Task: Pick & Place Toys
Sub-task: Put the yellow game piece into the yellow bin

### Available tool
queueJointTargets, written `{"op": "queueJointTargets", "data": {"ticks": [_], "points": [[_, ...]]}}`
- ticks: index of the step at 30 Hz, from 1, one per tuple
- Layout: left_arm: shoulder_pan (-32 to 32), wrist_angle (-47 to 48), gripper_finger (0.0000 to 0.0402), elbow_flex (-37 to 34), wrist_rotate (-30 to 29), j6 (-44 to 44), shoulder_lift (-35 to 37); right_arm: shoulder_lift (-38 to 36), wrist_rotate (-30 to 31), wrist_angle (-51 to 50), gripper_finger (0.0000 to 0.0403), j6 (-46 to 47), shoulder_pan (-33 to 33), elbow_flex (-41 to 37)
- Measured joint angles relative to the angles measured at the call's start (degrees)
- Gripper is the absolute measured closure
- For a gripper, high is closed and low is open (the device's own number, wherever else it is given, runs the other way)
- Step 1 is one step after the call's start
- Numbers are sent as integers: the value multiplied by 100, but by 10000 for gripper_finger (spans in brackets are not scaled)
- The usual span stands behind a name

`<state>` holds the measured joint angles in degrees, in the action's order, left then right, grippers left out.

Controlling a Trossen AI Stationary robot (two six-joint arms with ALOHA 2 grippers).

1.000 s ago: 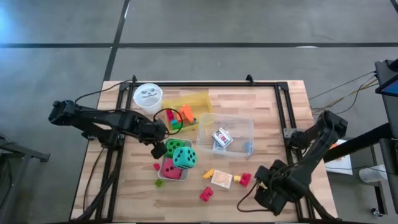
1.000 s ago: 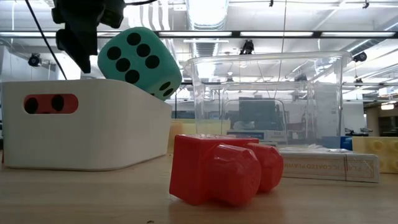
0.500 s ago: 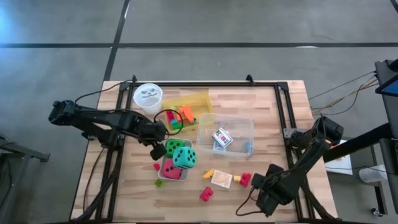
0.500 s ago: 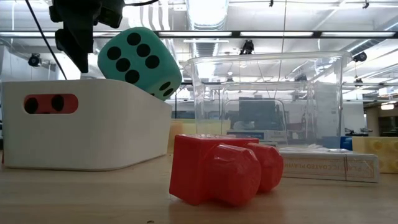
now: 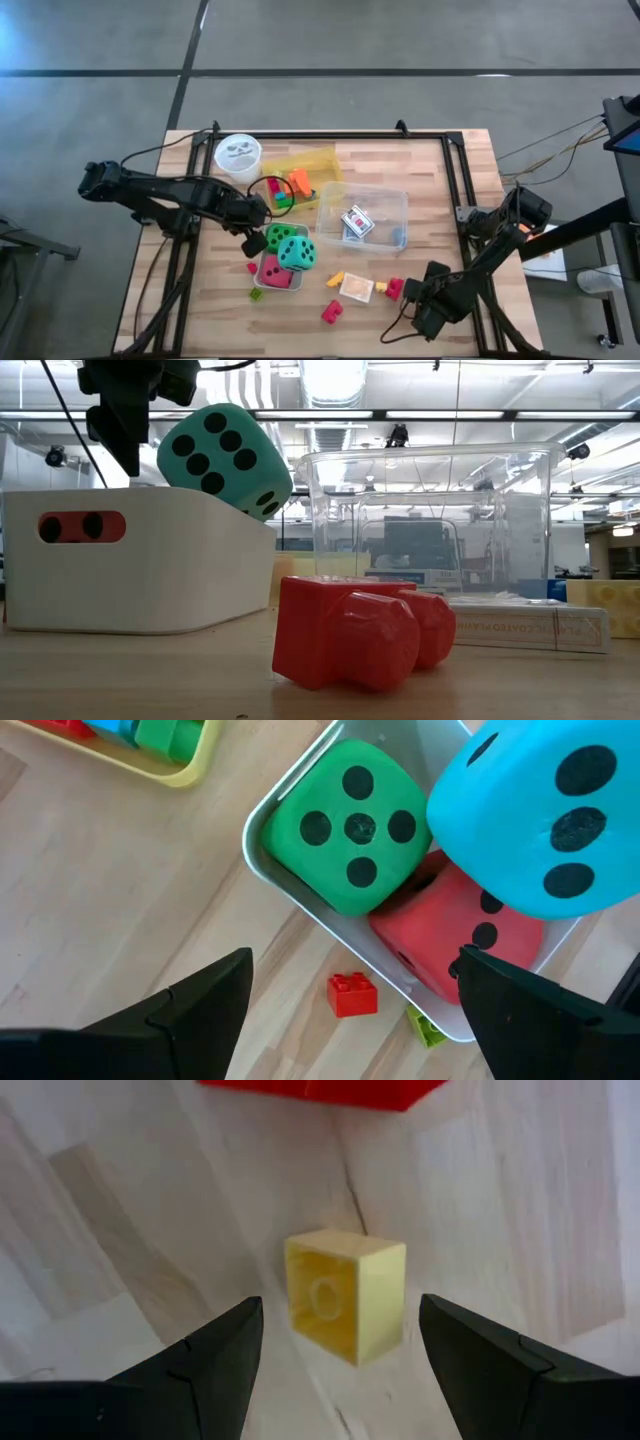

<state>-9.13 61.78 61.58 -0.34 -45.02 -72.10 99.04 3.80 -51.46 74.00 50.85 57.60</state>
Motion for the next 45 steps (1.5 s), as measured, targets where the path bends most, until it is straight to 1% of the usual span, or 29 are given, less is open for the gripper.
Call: {"op": "queueJointTargets", "data": {"ticks": [4,10,12,14,21,24,27,36,41,45], "points": [[0,-2,64,0,0,-3,0,-4,95,25,140,-194,-64,-13],[0,-9,64,0,0,-3,0,-6,109,363,141,-526,-266,-151],[0,-11,64,0,-1,-3,0,-6,52,497,148,-550,-319,-238],[0,-17,64,0,-2,-4,0,-20,-36,575,168,-559,-345,-296],[0,-20,64,0,17,-6,0,-16,-81,537,267,-632,-341,-259],[0,-20,64,0,17,-6,0,-6,-84,497,298,-676,-341,-222],[0,-18,64,0,17,-6,0,-6,-92,489,316,-676,-340,-222],[0,-17,65,0,63,-8,0,-2,-99,518,316,-673,-339,-184],[0,-17,64,0,62,-8,0,-2,-71,406,316,-674,-339,-38],[0,-20,64,0,61,-7,0,-2,265,17,316,-674,-337,205]]}}
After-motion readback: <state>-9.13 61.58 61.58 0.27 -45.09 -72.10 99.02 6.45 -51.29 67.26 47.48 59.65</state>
